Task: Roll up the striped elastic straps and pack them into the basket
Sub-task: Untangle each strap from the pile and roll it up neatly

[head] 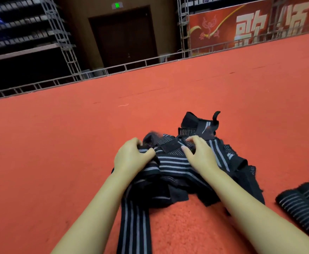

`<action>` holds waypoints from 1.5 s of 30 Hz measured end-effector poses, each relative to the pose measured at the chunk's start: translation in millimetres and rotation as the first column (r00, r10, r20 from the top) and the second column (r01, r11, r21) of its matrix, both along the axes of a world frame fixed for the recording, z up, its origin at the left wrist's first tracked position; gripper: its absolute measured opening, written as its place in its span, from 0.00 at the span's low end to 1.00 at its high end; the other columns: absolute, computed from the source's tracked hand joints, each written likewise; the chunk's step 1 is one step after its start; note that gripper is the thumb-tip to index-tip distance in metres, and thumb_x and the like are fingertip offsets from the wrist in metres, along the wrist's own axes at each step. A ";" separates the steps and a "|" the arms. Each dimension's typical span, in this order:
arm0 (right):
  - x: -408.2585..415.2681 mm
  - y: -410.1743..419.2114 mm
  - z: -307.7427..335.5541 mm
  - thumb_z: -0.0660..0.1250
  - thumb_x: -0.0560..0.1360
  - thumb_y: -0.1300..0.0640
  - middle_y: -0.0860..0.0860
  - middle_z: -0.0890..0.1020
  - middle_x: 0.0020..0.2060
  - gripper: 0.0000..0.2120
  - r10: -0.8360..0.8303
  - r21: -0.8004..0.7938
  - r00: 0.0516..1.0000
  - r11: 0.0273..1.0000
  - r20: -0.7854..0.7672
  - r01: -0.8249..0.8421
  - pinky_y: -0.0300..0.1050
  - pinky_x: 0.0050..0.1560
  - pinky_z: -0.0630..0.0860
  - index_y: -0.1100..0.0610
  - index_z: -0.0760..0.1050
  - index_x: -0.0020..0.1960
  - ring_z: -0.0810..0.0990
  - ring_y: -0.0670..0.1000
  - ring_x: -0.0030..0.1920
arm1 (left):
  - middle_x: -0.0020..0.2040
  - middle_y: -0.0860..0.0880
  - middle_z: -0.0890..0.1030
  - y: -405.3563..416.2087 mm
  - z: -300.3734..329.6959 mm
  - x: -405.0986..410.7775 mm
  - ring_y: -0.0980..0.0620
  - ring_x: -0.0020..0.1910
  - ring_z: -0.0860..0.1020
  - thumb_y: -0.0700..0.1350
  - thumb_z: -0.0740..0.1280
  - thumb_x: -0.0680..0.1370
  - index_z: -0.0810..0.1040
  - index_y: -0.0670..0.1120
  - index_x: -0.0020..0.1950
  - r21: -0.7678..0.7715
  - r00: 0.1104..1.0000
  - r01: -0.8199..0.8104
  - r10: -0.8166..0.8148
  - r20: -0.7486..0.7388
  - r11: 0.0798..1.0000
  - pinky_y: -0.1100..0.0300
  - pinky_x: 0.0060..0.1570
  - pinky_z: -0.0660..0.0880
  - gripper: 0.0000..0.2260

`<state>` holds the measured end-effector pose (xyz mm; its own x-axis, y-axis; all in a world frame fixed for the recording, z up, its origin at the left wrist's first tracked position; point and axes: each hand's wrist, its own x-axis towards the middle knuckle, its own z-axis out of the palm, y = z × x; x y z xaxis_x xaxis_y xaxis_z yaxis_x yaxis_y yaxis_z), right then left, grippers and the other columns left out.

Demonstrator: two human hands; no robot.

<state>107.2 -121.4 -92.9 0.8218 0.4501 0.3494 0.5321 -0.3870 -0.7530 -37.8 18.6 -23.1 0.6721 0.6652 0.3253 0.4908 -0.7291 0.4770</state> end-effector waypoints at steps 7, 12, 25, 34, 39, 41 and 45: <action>-76.4 20.1 75.0 0.76 0.63 0.41 0.50 0.83 0.51 0.25 0.787 0.720 0.532 0.562 -0.313 -0.407 0.47 0.59 0.75 0.49 0.77 0.56 0.81 0.50 0.56 | 0.33 0.56 0.78 -30.5 42.6 -65.8 0.59 0.32 0.74 0.48 0.74 0.72 0.77 0.49 0.40 -0.272 0.931 0.338 -0.278 0.236 0.901 0.62 0.37 0.73 0.07; -100.6 20.8 71.7 0.83 0.54 0.43 0.52 0.84 0.43 0.26 0.893 0.807 0.347 0.419 -0.285 -0.416 0.44 0.51 0.78 0.53 0.84 0.47 0.83 0.50 0.46 | 0.39 0.54 0.81 -34.1 32.0 -92.7 0.60 0.35 0.78 0.46 0.75 0.72 0.79 0.48 0.46 -0.414 0.922 0.356 -0.243 0.300 0.838 0.64 0.39 0.76 0.07; -107.4 -30.0 31.5 0.63 0.80 0.58 0.50 0.78 0.30 0.12 0.404 0.617 0.829 0.782 -0.388 -0.092 0.40 0.36 0.73 0.60 0.71 0.38 0.77 0.48 0.32 | 0.45 0.50 0.83 -17.6 -16.3 -114.3 0.58 0.40 0.79 0.34 0.60 0.80 0.81 0.46 0.46 -0.700 0.784 0.257 0.280 0.555 0.666 0.70 0.37 0.76 0.12; -104.9 -47.8 26.6 0.66 0.78 0.56 0.51 0.78 0.31 0.12 0.206 0.427 0.951 0.900 -0.231 -0.091 0.46 0.40 0.70 0.57 0.75 0.36 0.73 0.47 0.35 | 0.59 0.46 0.81 -18.3 0.1 -124.9 0.49 0.57 0.79 0.34 0.64 0.79 0.78 0.48 0.59 -0.629 0.718 0.266 0.285 0.635 0.731 0.51 0.61 0.74 0.13; -129.6 -42.8 44.1 0.65 0.79 0.57 0.56 0.84 0.43 0.06 0.382 0.531 0.903 0.816 -0.196 -0.230 0.53 0.51 0.76 0.57 0.80 0.46 0.80 0.51 0.44 | 0.58 0.55 0.80 -56.6 3.9 -123.3 0.66 0.51 0.79 0.36 0.72 0.74 0.73 0.48 0.67 -0.523 0.780 0.448 -0.032 0.625 0.725 0.68 0.55 0.75 0.23; -138.2 -42.7 52.7 0.65 0.79 0.57 0.54 0.83 0.42 0.06 0.468 0.616 0.859 0.745 -0.208 -0.257 0.53 0.51 0.77 0.58 0.79 0.47 0.80 0.51 0.44 | 0.62 0.60 0.76 -63.8 -3.5 -123.7 0.71 0.57 0.75 0.41 0.78 0.69 0.69 0.53 0.71 -0.503 0.848 0.460 -0.193 0.494 0.732 0.70 0.60 0.72 0.33; -146.4 -41.5 60.2 0.64 0.78 0.55 0.52 0.83 0.43 0.08 0.541 0.700 0.812 0.666 -0.217 -0.257 0.48 0.51 0.78 0.58 0.78 0.48 0.81 0.51 0.46 | 0.67 0.61 0.73 -67.5 -12.9 -124.4 0.62 0.66 0.72 0.44 0.78 0.68 0.69 0.58 0.68 -0.423 0.883 0.420 -0.253 0.397 0.803 0.57 0.69 0.69 0.32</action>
